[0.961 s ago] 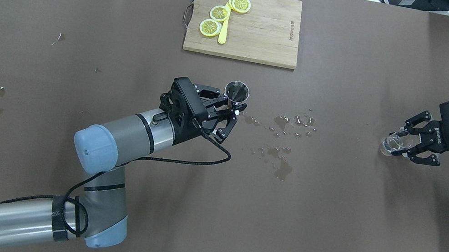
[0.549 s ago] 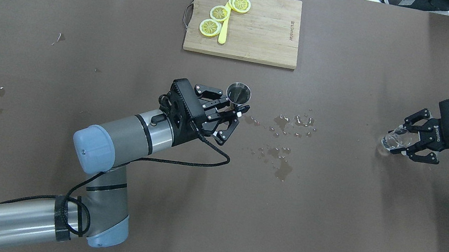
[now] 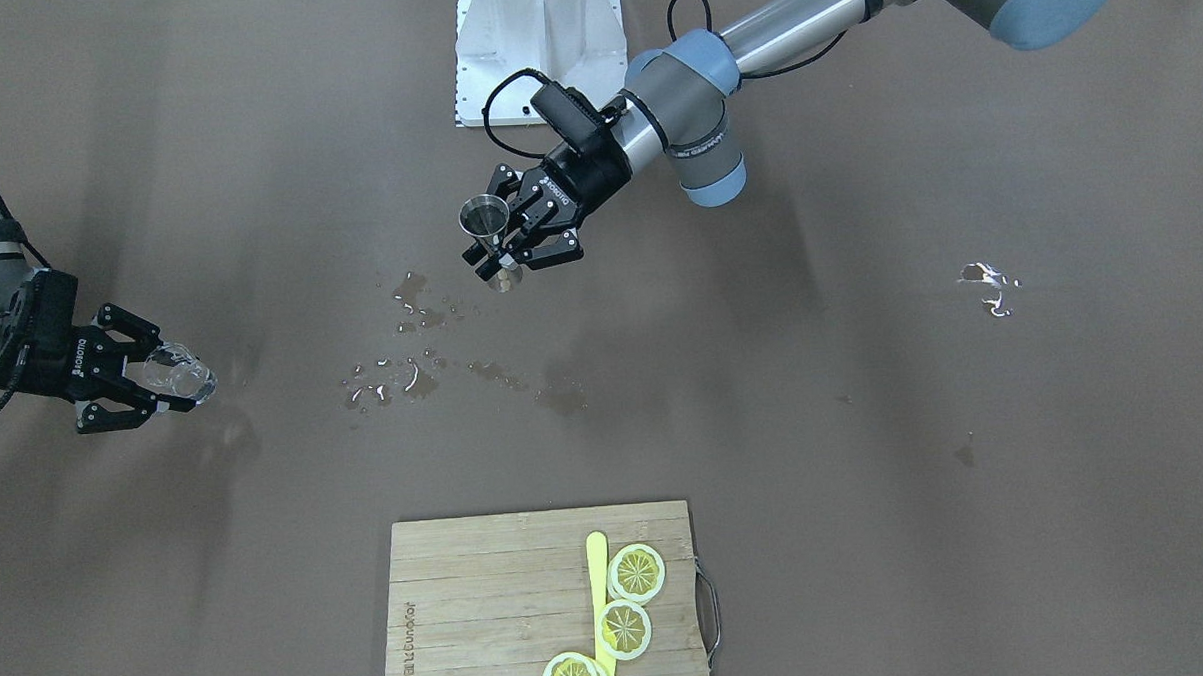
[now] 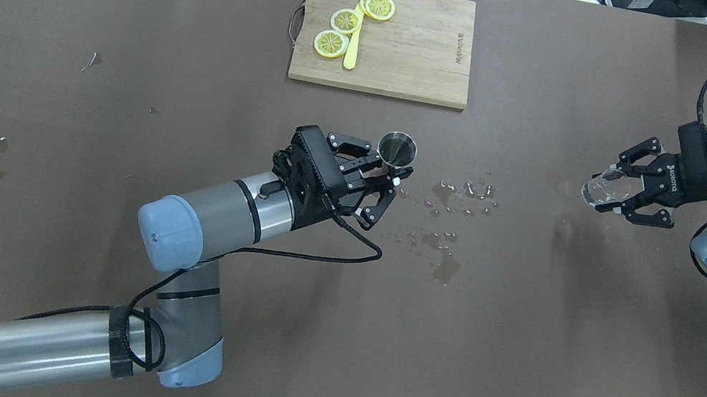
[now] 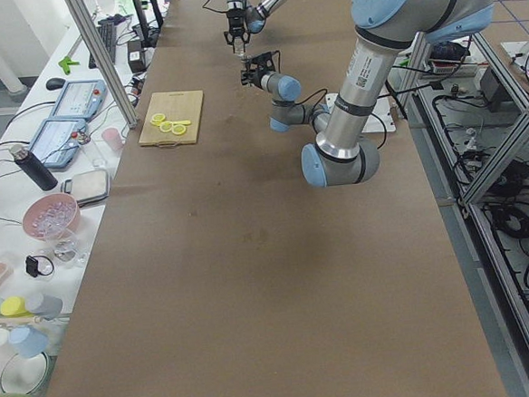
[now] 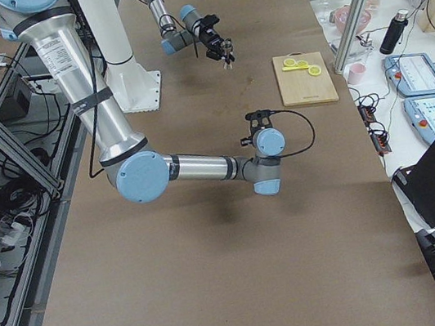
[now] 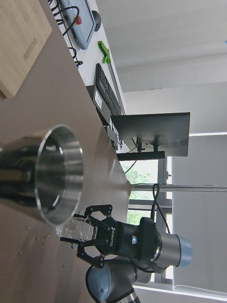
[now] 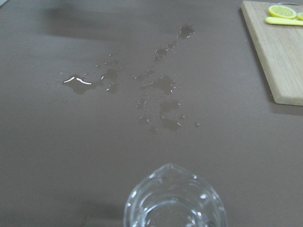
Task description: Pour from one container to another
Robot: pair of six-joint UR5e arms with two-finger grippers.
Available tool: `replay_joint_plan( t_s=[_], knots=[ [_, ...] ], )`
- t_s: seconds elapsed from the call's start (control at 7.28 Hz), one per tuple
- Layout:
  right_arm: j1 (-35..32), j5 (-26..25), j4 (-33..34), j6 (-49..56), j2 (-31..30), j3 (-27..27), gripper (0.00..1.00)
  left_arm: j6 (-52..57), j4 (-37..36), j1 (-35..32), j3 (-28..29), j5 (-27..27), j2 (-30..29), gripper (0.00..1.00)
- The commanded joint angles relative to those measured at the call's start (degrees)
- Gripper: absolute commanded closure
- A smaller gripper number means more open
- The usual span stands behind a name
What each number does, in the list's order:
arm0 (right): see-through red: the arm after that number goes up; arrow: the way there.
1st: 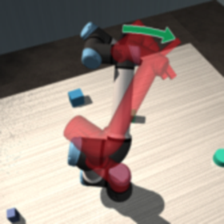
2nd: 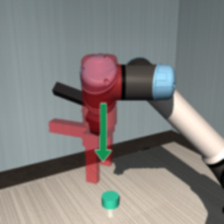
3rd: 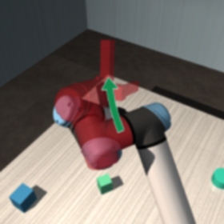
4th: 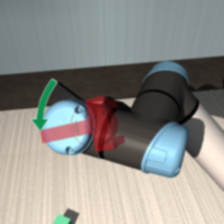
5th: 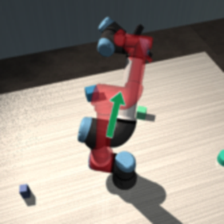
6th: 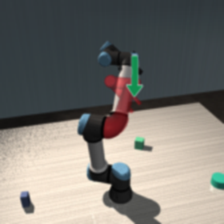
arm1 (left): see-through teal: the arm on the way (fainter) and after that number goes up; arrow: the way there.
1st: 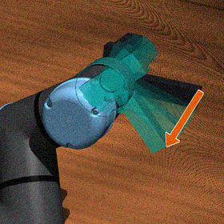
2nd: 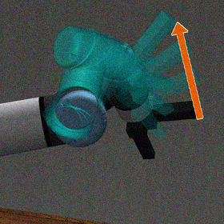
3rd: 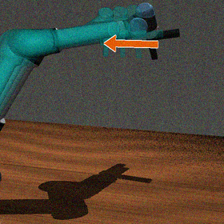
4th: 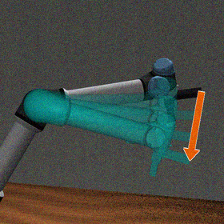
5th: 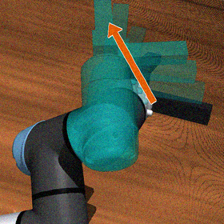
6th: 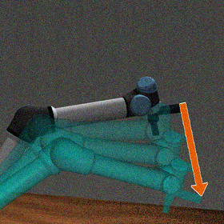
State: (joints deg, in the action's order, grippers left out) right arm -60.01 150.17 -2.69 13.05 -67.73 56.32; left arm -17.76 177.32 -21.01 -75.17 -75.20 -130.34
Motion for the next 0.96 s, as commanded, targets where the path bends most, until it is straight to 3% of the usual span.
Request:
replay_joint_plan(
  t_s=[0.0,0.41,0.82],
  knots=[
    [-0.3,-2.1,7.9,-4.4,1.3,7.8,1.00,0.0,0.5,0.0,-1.5,0.1,1.5,1.00],
    [-0.4,-8.9,29.4,-3.7,0.1,24.0,1.00,0.0,0.5,0.0,-1.6,0.1,1.5,1.00],
    [1.9,-16.6,48.4,1.8,0.1,36.4,1.00,0.0,0.4,0.0,-1.6,0.1,1.5,1.00]
  ],
)
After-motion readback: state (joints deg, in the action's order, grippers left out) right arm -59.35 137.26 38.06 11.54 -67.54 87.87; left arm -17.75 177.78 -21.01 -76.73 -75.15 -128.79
